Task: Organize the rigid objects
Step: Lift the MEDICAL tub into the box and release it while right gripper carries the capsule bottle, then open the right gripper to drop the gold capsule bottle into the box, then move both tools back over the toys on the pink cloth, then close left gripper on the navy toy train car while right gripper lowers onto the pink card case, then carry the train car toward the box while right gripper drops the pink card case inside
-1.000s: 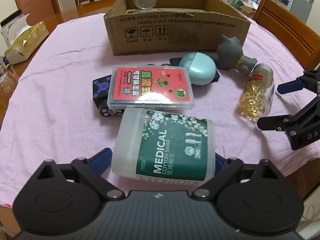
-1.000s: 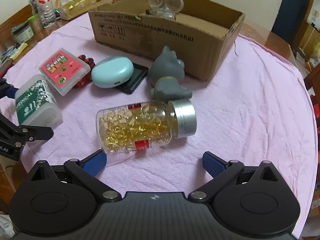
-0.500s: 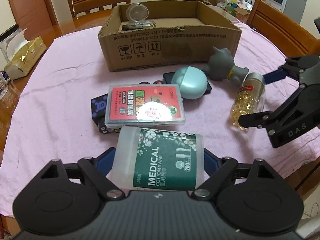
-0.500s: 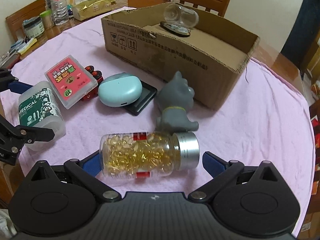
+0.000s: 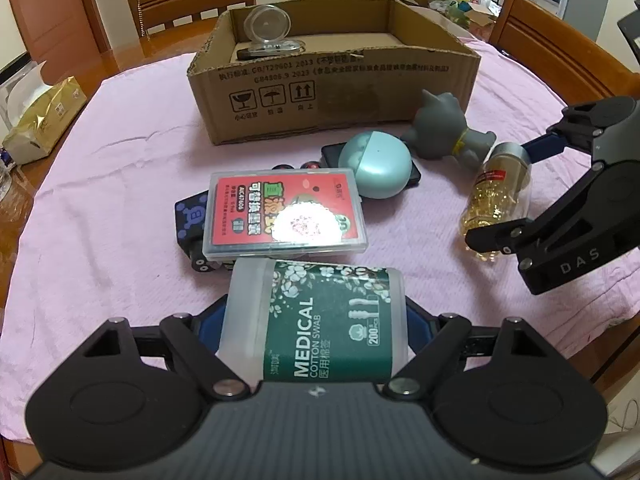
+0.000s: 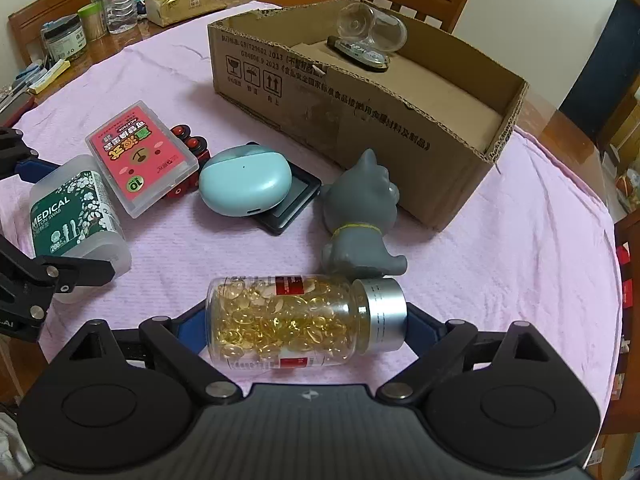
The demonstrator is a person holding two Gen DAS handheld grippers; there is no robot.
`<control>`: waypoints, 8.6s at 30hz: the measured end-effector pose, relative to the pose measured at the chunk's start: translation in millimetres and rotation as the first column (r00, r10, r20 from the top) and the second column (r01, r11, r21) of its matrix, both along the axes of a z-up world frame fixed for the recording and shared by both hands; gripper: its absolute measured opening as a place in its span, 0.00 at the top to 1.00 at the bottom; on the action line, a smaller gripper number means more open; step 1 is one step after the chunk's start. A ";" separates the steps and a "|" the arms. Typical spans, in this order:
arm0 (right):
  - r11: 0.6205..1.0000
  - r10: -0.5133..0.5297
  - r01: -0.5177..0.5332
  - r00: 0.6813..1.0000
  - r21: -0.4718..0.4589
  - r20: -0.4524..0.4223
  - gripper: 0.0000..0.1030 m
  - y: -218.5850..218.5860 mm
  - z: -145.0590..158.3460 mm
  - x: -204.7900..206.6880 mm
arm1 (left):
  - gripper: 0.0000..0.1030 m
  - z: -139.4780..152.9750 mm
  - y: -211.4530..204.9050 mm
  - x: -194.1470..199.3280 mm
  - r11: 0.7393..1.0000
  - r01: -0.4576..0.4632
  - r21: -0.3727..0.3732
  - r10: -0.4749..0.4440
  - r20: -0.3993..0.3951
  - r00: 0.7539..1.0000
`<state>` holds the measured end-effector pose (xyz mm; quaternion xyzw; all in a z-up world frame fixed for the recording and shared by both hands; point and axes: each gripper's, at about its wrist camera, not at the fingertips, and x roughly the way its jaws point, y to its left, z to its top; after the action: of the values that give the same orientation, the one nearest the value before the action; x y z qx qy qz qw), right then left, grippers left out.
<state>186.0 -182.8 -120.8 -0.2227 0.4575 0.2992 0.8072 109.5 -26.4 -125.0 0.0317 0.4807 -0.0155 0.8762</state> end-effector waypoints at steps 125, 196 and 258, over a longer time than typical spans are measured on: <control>0.934 -0.357 0.346 0.922 0.092 0.153 0.00 26.8 92.5 100.9 | 0.02 70.1 100.1 80.2 0.989 -0.143 -0.021 0.145 0.141 0.979; 0.961 -0.253 0.251 0.967 0.113 0.011 0.00 143.6 -21.5 -59.3 | 0.01 -16.4 112.5 33.6 0.988 0.151 -0.023 -0.151 -0.031 0.988; 0.926 -0.368 0.366 0.930 0.093 0.002 0.08 100.2 -19.1 -43.3 | 0.52 -6.3 82.1 66.5 0.993 0.112 -0.042 -0.110 0.036 0.993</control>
<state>142.7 -82.6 -139.8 -0.0993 0.4692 0.1614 0.8625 176.0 55.7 -131.3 0.0393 0.4628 -0.0743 0.8825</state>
